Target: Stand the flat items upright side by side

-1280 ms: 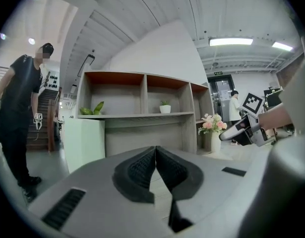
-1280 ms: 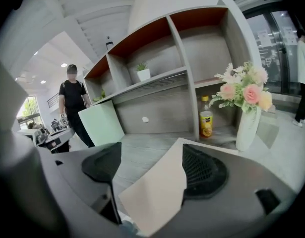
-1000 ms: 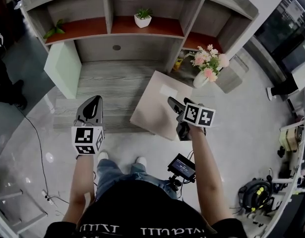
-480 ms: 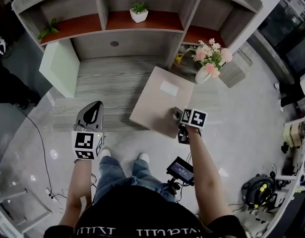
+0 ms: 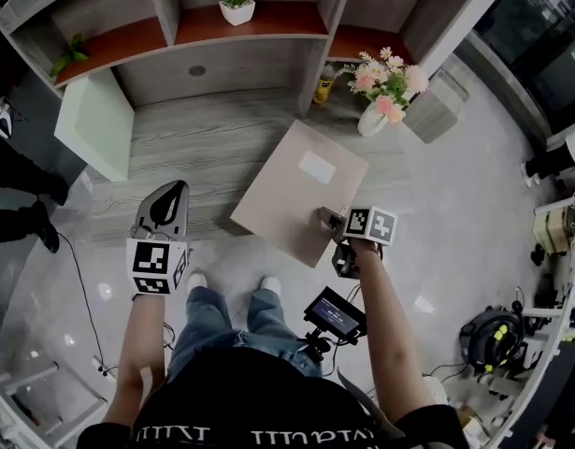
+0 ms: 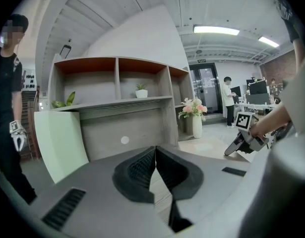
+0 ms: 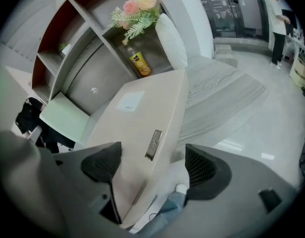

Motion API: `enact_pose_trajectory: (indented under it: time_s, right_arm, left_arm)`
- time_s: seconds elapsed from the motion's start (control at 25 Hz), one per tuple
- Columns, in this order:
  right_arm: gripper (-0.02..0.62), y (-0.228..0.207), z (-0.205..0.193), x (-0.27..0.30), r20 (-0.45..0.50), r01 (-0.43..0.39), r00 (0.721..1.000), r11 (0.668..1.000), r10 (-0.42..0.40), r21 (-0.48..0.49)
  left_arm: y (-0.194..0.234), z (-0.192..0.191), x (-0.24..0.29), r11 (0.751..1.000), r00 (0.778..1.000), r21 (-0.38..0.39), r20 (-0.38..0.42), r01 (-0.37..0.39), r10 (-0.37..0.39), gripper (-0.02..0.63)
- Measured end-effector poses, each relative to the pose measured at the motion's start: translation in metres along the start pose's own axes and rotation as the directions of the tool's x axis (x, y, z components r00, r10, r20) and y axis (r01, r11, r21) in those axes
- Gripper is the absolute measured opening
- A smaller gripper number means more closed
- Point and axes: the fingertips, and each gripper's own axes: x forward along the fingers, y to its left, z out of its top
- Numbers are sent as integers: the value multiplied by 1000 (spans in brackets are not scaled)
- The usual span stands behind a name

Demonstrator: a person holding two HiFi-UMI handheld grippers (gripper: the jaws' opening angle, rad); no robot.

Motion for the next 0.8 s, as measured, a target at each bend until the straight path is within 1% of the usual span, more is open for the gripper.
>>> enact_pose_trajectory:
  time_s: [0.16, 0.24, 0.28, 0.32, 0.36, 0.44, 0.48, 0.52, 0.56, 0.6, 0.64, 0.68, 0.8]
  right_arm:
    - [396, -9, -26, -9, -50, -83, 995, 992, 88, 100]
    - [396, -12, -37, -11, -51, -150, 986, 973, 161, 176]
    - [396, -13, -41, -10, -41, -194, 977, 955, 208, 225]
    - [396, -14, -45, -9, -24, -242, 965, 928, 259, 283]
    - [396, -14, -48, -6, 2, -295, 949, 891, 314, 346]
    - [396, -11, -54, 0, 74, -399, 907, 793, 414, 461]
    - [396, -9, -56, 2, 111, -442, 886, 745, 451, 499]
    - [394, -8, -58, 3, 142, -474, 868, 709, 476, 522]
    - [394, -7, -59, 4, 161, -493, 857, 689, 490, 531]
    - [393, -7, -59, 3, 165, -499, 854, 688, 493, 527]
    - [359, -7, -58, 2, 158, -495, 857, 697, 491, 518]
    - [350, -7, -56, 1, 146, -488, 860, 708, 488, 511]
    - [347, -7, -47, -4, 96, -448, 879, 740, 467, 502]
  left_arm:
    - [-10, -2, 4, 1000, 1000, -1, -6, 20, -20, 14]
    - [-18, -4, 7, 999, 999, -3, -11, 35, -35, 14]
    - [-22, -5, 8, 999, 999, -2, -14, 44, -44, 14]
    - [-26, -7, 9, 999, 999, -2, -18, 51, -51, 14]
    - [-29, -8, 10, 998, 998, -2, -22, 57, -57, 14]
    - [-33, -11, 11, 998, 998, -5, -31, 62, -62, 14]
    - [-34, -13, 11, 998, 997, -8, -36, 63, -63, 14]
    - [-35, -15, 11, 998, 997, -11, -40, 64, -64, 14]
    - [-35, -16, 10, 998, 997, -12, -43, 65, -66, 14]
    - [-36, -18, 10, 998, 997, -11, -46, 67, -67, 14]
    - [-37, -20, 10, 998, 996, -10, -49, 68, -69, 14]
    - [-37, -21, 9, 998, 996, -10, -50, 69, -70, 14]
    - [-37, -21, 8, 997, 997, -15, -46, 69, -70, 14]
